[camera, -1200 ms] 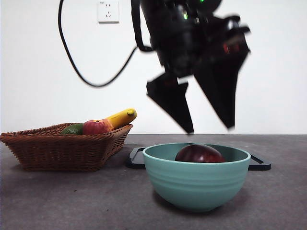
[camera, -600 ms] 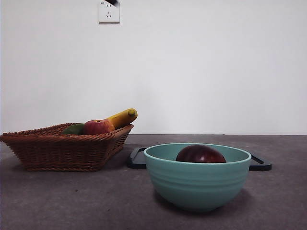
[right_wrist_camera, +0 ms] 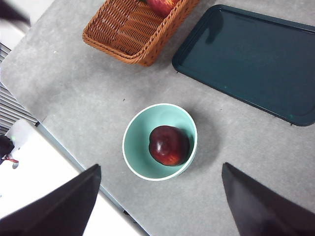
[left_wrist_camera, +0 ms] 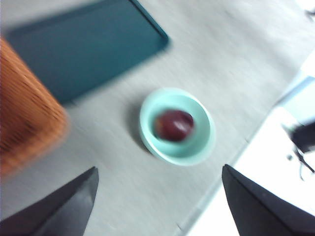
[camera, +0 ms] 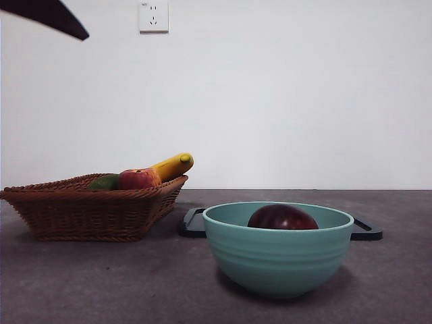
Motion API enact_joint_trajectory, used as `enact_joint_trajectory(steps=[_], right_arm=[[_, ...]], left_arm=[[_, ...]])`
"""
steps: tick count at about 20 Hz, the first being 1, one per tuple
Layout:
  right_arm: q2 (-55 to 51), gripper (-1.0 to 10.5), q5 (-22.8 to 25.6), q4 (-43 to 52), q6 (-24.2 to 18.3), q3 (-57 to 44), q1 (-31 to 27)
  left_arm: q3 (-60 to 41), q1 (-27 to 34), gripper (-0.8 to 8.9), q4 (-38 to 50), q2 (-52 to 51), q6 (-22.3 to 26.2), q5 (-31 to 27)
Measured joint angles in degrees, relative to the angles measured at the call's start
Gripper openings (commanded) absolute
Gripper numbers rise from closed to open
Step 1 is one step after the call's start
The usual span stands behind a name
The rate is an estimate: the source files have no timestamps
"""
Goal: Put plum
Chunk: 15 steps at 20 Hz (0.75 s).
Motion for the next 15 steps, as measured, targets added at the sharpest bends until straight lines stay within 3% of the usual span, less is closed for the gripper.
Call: enact_joint_trajectory(steps=[5,15], right_arm=[[0.00,3.9,0.20,0.00,0.00,0.00,0.00],[0.00,3.9,0.22,-0.70,0.04,0.00,0.00]], left_arm=[[-11.23,-1.81,4.04,-0.37,-3.72,-1.86,3.08],[-11.54,-2.99,4.03,0.26,-4.26,-2.08,3.85]])
